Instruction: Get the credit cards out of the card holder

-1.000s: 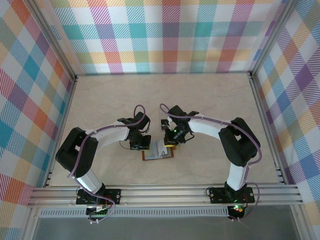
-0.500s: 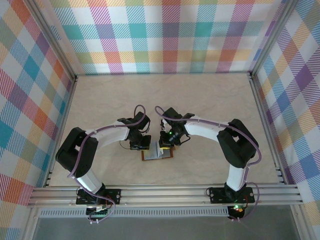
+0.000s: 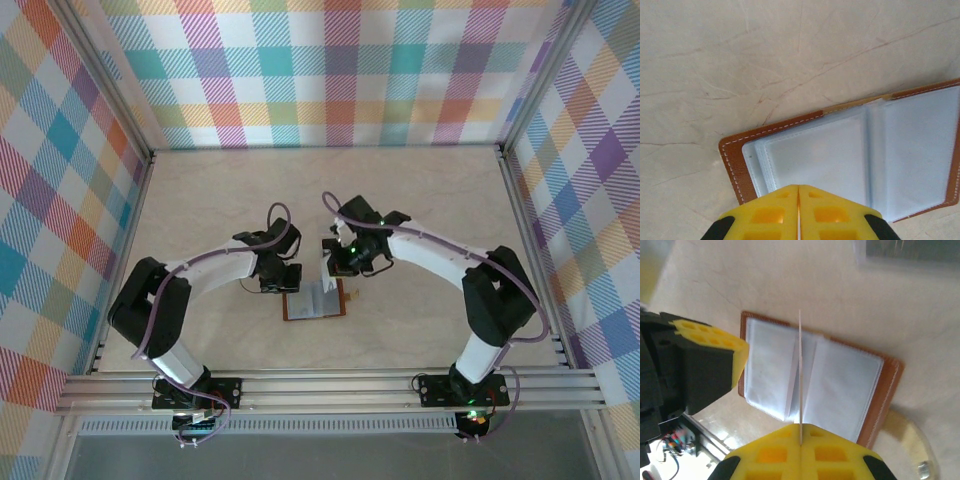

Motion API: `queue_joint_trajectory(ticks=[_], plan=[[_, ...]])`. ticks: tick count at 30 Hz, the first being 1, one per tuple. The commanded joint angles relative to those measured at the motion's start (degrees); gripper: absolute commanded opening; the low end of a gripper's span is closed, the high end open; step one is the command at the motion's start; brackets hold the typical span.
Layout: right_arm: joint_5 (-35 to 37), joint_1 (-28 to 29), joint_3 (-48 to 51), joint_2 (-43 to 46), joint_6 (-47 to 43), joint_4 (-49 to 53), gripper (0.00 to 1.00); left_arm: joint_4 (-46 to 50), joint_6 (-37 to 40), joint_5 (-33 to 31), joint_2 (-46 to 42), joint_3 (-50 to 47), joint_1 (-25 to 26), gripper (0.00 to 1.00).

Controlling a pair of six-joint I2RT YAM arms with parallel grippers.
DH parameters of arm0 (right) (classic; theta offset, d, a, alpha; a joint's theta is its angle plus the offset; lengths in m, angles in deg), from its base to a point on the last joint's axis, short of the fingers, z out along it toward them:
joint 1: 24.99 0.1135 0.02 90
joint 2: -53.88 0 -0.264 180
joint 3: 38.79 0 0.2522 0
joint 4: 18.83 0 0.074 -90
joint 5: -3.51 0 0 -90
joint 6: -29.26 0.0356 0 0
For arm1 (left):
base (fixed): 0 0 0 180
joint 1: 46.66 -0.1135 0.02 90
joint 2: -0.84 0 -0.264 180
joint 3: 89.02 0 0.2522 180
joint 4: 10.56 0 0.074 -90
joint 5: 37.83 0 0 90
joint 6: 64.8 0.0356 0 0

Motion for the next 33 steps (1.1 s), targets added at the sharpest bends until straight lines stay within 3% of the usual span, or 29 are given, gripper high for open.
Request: queue_joint_trajectory(ticks=[1, 13, 19, 33], plan=[[1.96, -2.17, -6.62, -1.09, -15.40, 5.70, 0.00, 1.76, -0.18, -1.68, -3.52, 0.32, -0.70, 0.09], [9.93, -3.80, -25.17, -10.54, -72.23, 19.41, 0.00, -1.30, -1.18, 0.02, -7.82, -8.08, -4.07, 0.10], [17.68, -4.07, -30.03, -15.45, -84.03, 21.49, 0.00, -0.66, -0.91, -0.03, -9.38, -9.42, -5.11, 0.10], [19.33, -5.12, -39.51, -24.03, -94.51, 25.23, 0.00, 0.23, -0.45, 0.49, -8.14, -8.48, -5.47, 0.10]])
